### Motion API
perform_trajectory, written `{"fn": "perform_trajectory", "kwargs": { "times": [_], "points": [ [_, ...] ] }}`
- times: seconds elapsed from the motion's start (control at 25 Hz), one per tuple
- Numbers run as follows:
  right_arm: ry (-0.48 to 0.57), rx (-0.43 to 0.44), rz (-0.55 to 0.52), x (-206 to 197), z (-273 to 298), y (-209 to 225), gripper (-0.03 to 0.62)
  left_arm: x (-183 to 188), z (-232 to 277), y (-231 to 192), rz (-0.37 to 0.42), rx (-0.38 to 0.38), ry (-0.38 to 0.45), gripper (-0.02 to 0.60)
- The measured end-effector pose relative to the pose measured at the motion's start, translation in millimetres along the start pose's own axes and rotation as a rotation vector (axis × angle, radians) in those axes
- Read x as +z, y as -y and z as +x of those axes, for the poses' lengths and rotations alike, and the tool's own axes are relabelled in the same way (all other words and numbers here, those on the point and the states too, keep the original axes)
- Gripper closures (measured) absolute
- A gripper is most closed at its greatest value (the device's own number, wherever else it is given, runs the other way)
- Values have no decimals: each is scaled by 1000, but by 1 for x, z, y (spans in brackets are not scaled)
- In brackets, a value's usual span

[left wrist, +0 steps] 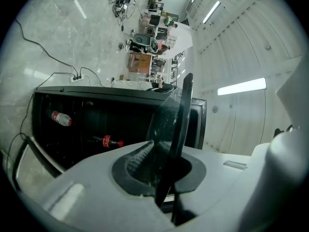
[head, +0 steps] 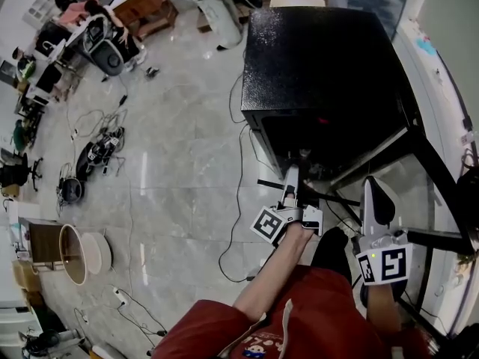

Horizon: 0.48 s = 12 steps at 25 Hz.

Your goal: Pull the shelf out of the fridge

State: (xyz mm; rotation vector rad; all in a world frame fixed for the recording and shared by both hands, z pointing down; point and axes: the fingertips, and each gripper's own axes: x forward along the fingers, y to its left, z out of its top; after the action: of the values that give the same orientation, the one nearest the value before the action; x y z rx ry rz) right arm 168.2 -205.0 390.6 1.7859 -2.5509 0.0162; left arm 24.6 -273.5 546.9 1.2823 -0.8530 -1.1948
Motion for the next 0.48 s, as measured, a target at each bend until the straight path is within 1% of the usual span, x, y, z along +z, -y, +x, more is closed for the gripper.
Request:
{"fn": "perform_trajectory", "kwargs": {
  "times": [0.28,0.48],
  "points": [
    [5,-89,3,-2,-8,-1,595,13,-24,1,-9,2,-61,549],
    [-3,-142,-4,-2,-20,-10,595,16,-38,11,-49,-13,-105,549]
  ]
}}
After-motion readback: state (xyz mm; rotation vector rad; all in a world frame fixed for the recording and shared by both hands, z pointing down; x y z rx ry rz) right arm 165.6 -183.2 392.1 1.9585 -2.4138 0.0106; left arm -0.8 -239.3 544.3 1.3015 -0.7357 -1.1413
